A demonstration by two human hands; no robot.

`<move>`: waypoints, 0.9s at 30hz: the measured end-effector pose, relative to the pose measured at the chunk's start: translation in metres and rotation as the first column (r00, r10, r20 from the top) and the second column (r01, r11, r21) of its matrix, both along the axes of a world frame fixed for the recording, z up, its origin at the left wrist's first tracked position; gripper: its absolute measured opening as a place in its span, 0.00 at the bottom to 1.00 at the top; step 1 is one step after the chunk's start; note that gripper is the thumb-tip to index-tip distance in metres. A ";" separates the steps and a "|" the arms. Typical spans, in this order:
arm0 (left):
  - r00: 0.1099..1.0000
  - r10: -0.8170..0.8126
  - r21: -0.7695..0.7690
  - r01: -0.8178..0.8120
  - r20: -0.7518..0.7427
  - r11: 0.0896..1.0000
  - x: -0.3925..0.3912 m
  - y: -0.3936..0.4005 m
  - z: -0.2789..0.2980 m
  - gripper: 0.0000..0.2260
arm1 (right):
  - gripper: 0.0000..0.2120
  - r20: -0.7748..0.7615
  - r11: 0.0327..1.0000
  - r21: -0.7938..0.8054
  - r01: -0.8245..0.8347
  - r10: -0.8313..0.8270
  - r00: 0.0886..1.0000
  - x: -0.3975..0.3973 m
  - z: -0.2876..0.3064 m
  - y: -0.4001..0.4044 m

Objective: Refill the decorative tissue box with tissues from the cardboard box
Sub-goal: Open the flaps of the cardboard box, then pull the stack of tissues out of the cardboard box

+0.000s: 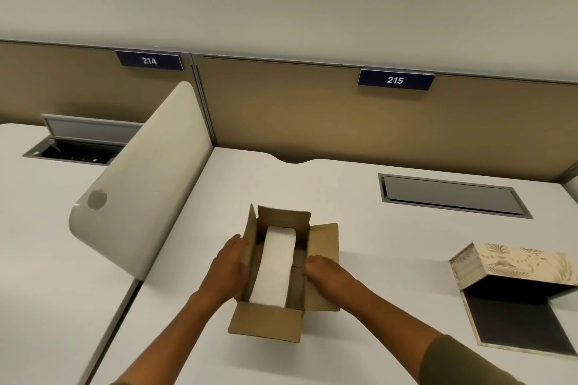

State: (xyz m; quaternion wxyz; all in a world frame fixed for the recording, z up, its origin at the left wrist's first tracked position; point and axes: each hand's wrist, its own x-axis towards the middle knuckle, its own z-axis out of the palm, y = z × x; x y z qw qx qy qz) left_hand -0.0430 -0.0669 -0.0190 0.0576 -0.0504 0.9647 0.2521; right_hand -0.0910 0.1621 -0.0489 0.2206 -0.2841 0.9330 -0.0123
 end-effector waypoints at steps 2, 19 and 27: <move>0.999 0.028 -0.046 -0.027 0.017 0.999 0.001 -0.015 -0.002 0.23 | 0.10 0.050 0.996 -0.061 0.070 -0.067 0.997 -0.001 0.001 -0.005; 0.923 0.001 -0.054 0.021 0.384 0.998 -0.025 0.058 -0.035 0.14 | 0.26 0.795 0.248 0.000 0.969 -0.588 0.151 0.007 -0.017 -0.070; 0.759 0.203 0.246 -0.433 0.619 0.867 -0.048 0.050 -0.077 0.27 | 0.30 0.863 0.012 0.086 0.996 -0.501 -0.069 0.000 -0.039 -0.088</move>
